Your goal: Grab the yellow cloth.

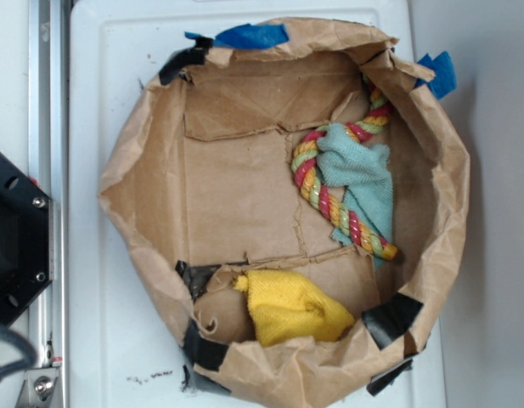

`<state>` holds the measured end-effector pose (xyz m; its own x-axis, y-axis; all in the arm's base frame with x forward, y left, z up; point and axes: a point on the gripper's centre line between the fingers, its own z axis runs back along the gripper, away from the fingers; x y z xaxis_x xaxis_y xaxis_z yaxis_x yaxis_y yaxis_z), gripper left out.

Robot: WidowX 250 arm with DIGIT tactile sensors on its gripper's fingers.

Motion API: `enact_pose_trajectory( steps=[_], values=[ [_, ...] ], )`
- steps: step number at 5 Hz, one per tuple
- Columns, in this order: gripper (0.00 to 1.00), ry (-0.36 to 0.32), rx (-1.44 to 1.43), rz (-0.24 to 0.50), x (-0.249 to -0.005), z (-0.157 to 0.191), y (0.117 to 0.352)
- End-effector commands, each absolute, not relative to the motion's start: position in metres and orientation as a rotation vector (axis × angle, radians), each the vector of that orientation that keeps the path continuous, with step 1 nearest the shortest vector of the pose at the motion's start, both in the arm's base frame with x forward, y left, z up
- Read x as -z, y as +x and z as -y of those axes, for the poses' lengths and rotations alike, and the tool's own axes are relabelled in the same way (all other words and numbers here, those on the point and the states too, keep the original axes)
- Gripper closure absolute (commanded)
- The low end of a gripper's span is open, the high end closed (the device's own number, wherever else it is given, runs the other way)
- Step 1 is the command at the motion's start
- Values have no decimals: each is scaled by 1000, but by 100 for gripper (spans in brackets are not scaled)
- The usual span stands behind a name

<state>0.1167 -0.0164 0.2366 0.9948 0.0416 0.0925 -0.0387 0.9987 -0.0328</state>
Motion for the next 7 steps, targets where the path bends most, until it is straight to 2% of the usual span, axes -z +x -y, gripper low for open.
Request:
enact_pose_trajectory(
  steps=[1, 2, 3, 4, 5, 6, 7],
  values=[
    [0, -31, -40, 93, -237, 16, 117],
    [0, -69, -31, 103, -231, 15, 167],
    [0, -33, -30, 144, -222, 4, 217],
    [0, 0, 107, 202, -213, 6, 252],
    [0, -39, 355, 311, -196, 1, 266],
    [0, -131, 526, 325, -178, -6, 269],
    [0, -135, 588, 331, -159, -9, 268]
  ],
)
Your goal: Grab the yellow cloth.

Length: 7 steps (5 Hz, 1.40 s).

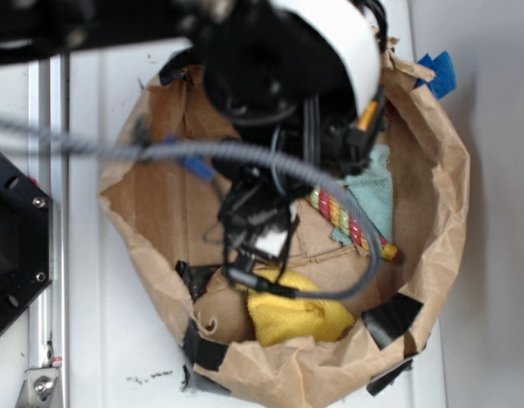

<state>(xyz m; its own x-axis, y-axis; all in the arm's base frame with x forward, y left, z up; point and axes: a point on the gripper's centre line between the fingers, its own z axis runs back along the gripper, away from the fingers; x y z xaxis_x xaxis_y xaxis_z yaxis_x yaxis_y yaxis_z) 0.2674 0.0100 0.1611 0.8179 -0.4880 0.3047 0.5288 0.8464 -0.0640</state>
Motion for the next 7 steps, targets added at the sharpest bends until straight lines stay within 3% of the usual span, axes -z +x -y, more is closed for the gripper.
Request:
enact_pose_trajectory(
  steps=[1, 2, 3, 4, 5, 7],
  values=[
    [0, -140, 624, 267, -128, -4, 266],
    [0, -112, 678, 250, -107, 11, 261],
    [0, -132, 733, 236, -90, 27, 261],
    [0, -135, 793, 281, -83, 46, 255],
    [0, -198, 845, 299, -76, 59, 263],
    [0, -244, 934, 296, -49, 84, 264]
  ],
)
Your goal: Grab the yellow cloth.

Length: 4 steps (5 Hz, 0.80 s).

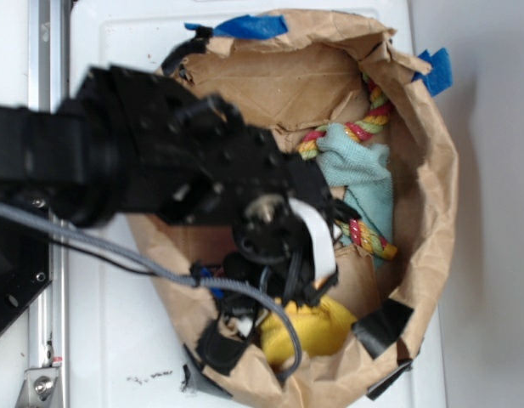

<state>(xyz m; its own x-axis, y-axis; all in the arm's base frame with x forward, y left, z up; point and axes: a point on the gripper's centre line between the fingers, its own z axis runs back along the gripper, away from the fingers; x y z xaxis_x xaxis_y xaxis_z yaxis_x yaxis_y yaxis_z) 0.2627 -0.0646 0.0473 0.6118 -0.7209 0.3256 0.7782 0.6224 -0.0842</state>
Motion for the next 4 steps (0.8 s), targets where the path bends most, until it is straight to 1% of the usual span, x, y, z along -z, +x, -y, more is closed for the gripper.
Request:
enact_pose_trajectory(
  steps=[1, 2, 3, 4],
  values=[
    [0, -275, 945, 262, -36, 85, 265],
    [100, -277, 910, 253, -26, 90, 244],
    [100, -283, 872, 260, -31, 89, 239],
    [100, -270, 803, 255, -38, 91, 235]
  ],
)
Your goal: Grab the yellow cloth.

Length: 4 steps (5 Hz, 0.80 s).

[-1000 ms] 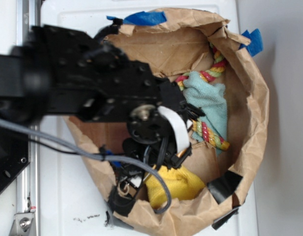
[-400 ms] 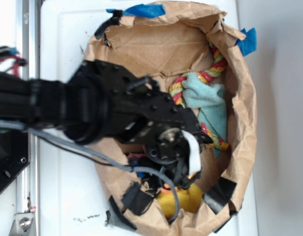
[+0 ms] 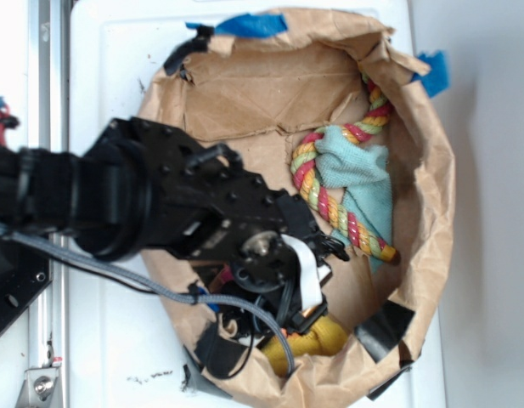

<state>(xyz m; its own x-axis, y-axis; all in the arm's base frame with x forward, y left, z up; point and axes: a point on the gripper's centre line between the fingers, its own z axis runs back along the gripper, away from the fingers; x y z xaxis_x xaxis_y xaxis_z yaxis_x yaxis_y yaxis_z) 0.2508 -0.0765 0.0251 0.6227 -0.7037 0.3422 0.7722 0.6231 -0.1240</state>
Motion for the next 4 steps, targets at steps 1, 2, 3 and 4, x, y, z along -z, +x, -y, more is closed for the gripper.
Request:
enact_pose_trajectory(
  steps=[1, 2, 3, 4],
  values=[
    [100, -251, 768, 323, -57, 72, 252],
    [100, -151, 527, 208, -85, 65, 249],
    [100, -109, 365, 193, -105, 65, 233],
    [100, -64, 221, 177, -125, 59, 205]
  ],
)
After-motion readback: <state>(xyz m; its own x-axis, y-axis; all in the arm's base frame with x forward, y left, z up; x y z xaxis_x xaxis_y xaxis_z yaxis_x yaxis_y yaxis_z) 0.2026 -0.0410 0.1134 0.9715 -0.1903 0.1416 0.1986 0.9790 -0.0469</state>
